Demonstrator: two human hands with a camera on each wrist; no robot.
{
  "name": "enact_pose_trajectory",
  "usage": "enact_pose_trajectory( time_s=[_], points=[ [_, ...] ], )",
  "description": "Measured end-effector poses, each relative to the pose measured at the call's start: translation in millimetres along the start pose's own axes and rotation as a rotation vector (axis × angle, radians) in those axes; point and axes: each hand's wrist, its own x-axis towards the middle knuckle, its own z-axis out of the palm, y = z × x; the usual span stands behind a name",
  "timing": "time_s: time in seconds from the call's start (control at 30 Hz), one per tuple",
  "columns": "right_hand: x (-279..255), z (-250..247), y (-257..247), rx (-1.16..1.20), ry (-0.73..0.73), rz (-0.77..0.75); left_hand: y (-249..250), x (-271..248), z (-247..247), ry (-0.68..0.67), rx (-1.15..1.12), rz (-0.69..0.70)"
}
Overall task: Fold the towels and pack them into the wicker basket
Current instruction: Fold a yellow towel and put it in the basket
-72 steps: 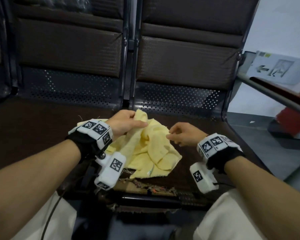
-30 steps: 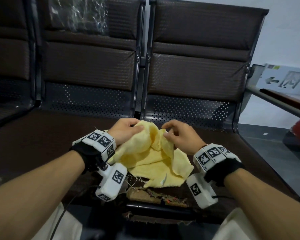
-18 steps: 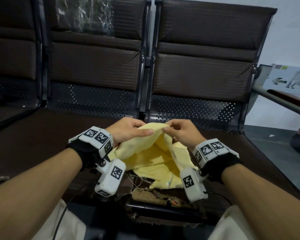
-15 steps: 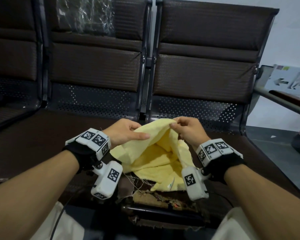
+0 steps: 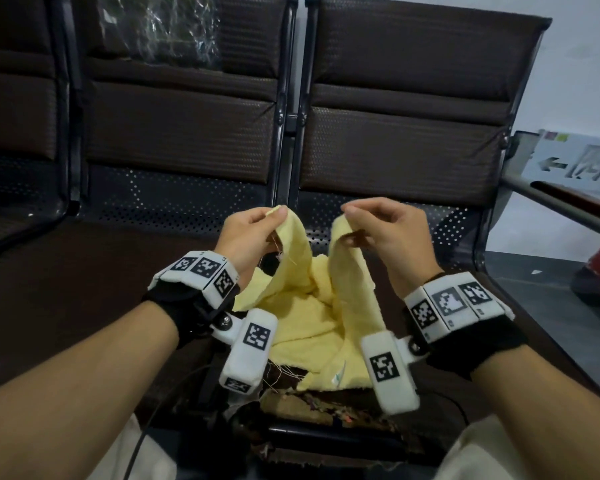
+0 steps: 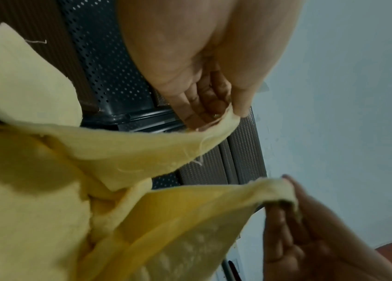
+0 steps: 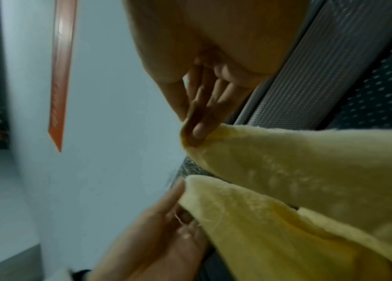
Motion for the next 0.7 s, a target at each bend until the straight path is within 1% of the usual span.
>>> enact_pose_trajectory(
  time_s=[0.07,0.1,0.13,0.2,0.23,0.27,0.33,0.37,0.4,0.47,0.53,0.6,0.7],
  points=[
    [-5.0,1.0,-4.4,0.068,-0.116,0.017,0.7,0.5,2.2,-0.025,-0.018,-0.011],
    [-7.3,0.1,-2.3,0.027,-0.161,0.046,0.0,0.5,3.4,-0.029,-0.002,-0.014],
    [-9.5,-1.1,0.9,-0.088,-0.189,0.066,-1.2,0.2,4.8,-0.029,0.027,-0.015],
    [-13.5,-2.8,8.4,-0.391,-0.231,0.082,-3.7,-1.4,7.5,-0.028,0.101,-0.014],
    [-15.5,-3.1,10.1,-0.489,-0.244,0.074,-5.0,-2.1,8.2,-0.033,0.136,-0.009],
    [-17.2,-3.6,9.9,-0.555,-0.247,0.04,-5.8,-2.8,8.5,-0.041,0.163,0.0],
    [-18.7,-3.6,4.1,-0.652,-0.214,-0.12,-5.7,-4.6,8.2,-0.056,0.194,0.029],
    [-17.7,-3.6,0.9,-0.658,-0.189,-0.198,-5.4,-5.6,7.7,-0.064,0.2,0.043],
    [-16.9,-3.1,-2.0,-0.62,-0.173,-0.232,-5.0,-6.5,7.6,-0.076,0.199,0.054],
    [-16.0,-1.7,-2.9,-0.54,-0.168,-0.179,-4.4,-9.8,9.1,-0.103,0.175,0.061],
    [-16.7,0.1,1.3,-0.586,-0.204,-0.109,-5.3,-13.1,13.2,-0.123,0.152,0.051],
    [-18.7,1.7,5.6,-0.638,-0.24,-0.088,-6.8,-15.9,17.6,-0.15,0.14,0.033],
    [-19.0,4.2,7.4,-0.602,-0.228,-0.1,-6.9,-18.2,19.2,-0.172,0.125,0.029]
  ],
)
